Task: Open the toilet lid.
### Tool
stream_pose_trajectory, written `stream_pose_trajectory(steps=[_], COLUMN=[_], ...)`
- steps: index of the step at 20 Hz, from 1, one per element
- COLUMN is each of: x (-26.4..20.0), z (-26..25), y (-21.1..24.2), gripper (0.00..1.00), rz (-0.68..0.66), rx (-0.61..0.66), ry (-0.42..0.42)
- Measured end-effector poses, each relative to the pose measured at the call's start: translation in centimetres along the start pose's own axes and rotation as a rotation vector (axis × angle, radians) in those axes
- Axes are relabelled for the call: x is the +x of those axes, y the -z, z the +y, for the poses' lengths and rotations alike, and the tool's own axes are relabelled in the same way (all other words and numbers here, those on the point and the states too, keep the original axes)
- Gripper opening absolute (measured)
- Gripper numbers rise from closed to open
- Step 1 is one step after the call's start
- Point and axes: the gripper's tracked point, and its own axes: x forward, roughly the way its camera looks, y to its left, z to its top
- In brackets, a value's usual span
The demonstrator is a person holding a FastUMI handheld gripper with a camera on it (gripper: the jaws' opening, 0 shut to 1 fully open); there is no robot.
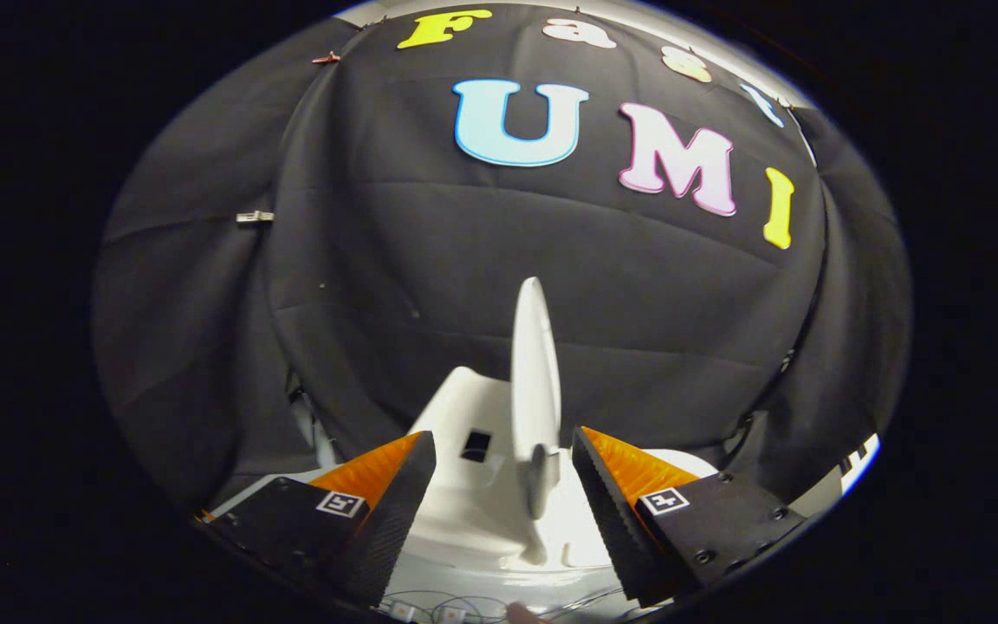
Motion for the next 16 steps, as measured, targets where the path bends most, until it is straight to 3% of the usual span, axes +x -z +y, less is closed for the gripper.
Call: stream_pose_trajectory(steps=[4,10,13,16], x=[0.2,-2.9,-3.9,-2.7], z=[0.6,-1.4,-6.3,-14.1], y=[0.5,-4.2,-6.7,-7.3], gripper=[0.99,0.99,0.99,0.99], rz=[0.027,-0.030,-0.078,-0.114], rx=[0.028,0.178,0.242,0.267], ry=[-0.067,-0.206,-0.247,-0.207])
